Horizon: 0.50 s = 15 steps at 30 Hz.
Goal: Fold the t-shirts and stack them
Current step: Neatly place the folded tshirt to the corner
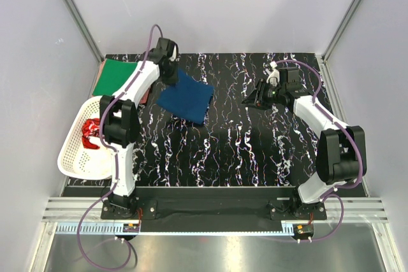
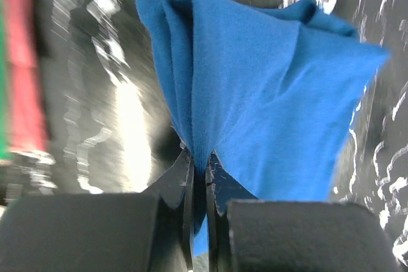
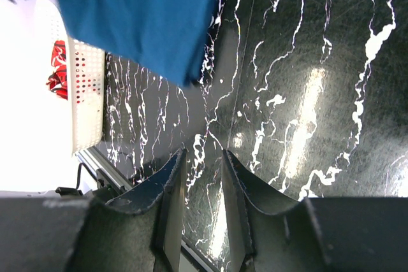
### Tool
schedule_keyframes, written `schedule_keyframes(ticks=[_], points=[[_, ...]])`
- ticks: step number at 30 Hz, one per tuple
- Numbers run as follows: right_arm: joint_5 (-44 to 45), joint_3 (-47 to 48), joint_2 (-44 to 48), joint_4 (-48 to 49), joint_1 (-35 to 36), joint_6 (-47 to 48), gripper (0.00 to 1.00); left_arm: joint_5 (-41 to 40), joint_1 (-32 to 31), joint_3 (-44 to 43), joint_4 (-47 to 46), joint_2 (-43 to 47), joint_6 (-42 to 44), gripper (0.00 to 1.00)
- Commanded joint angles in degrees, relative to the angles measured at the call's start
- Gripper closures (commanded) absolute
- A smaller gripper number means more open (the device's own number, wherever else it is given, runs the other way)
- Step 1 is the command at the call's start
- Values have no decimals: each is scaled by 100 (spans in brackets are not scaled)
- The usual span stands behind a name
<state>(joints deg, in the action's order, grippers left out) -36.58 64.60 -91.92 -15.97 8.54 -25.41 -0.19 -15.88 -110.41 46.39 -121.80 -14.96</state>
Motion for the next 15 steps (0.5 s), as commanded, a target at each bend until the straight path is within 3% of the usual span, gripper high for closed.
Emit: schedule_keyframes(ticks=[1, 7, 15], points=[[-42, 141, -98, 331, 34, -25, 64, -938, 32, -832, 81, -10, 572, 100], [-104, 202, -335, 401, 34, 1, 65, -1369, 190, -1429, 142, -177, 1064, 100], [-148, 273, -423, 463, 25, -26, 64, -1572, 646, -1615, 89, -178, 1803, 100]])
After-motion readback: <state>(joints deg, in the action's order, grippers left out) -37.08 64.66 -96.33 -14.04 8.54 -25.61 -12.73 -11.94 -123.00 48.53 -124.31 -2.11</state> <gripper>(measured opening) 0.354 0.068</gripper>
